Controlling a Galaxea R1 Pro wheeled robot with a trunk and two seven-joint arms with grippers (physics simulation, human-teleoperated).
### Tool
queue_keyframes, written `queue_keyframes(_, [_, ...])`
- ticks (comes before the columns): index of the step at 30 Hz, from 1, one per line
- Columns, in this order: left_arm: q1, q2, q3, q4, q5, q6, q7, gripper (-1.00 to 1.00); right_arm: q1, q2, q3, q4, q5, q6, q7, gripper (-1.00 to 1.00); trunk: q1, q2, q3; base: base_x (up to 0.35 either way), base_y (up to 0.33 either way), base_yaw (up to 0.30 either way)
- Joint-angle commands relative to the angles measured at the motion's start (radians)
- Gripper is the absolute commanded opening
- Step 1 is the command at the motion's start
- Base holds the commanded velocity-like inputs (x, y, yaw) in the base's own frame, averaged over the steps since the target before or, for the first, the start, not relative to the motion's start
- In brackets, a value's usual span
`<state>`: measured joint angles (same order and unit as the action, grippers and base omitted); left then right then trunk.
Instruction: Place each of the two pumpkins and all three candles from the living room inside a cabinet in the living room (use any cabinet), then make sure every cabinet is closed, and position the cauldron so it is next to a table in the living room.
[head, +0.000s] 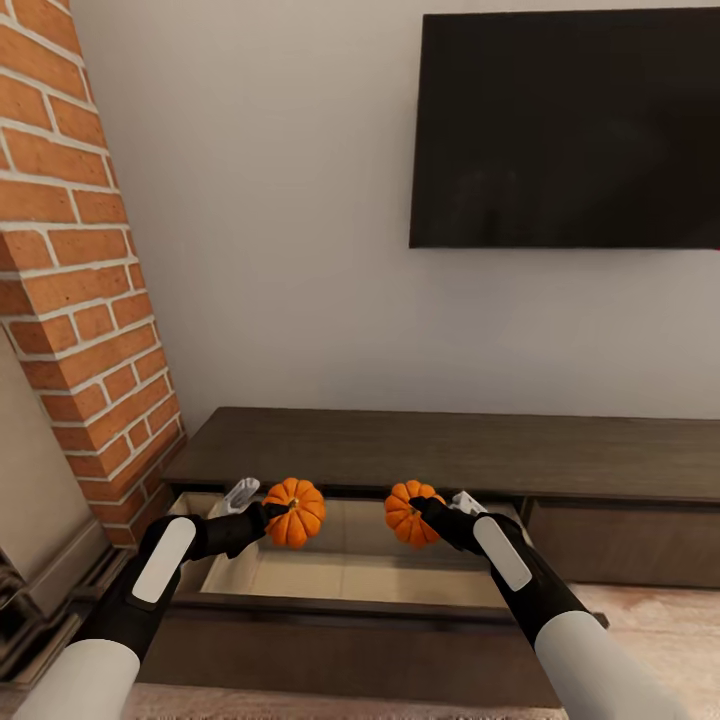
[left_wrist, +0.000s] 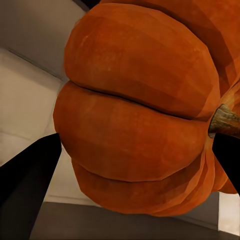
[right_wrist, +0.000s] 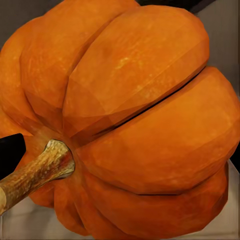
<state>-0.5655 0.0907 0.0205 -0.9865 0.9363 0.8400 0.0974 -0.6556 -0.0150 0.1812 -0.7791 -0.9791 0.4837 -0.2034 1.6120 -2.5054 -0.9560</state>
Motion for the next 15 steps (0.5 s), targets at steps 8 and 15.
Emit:
queue_keyframes(8, [-0.001, 0.0, 0.001, 0.0, 0.012, 0.004, 0.014, -1.0, -0.001, -0.001, 0.004, -0.002, -0.012, 0.0, -0.01, -1.0, 0.003, -0.002, -0.032, 0.0, 0.0, 0.0])
queue_keyframes(15, [-0.001, 0.0, 0.001, 0.0, 0.01, 0.004, 0.016, -1.0, -0.001, 0.0, 0.004, -0.002, -0.012, 0.0, -0.01, -1.0, 0.006, -0.004, -0.059, 0.0, 0.0, 0.0])
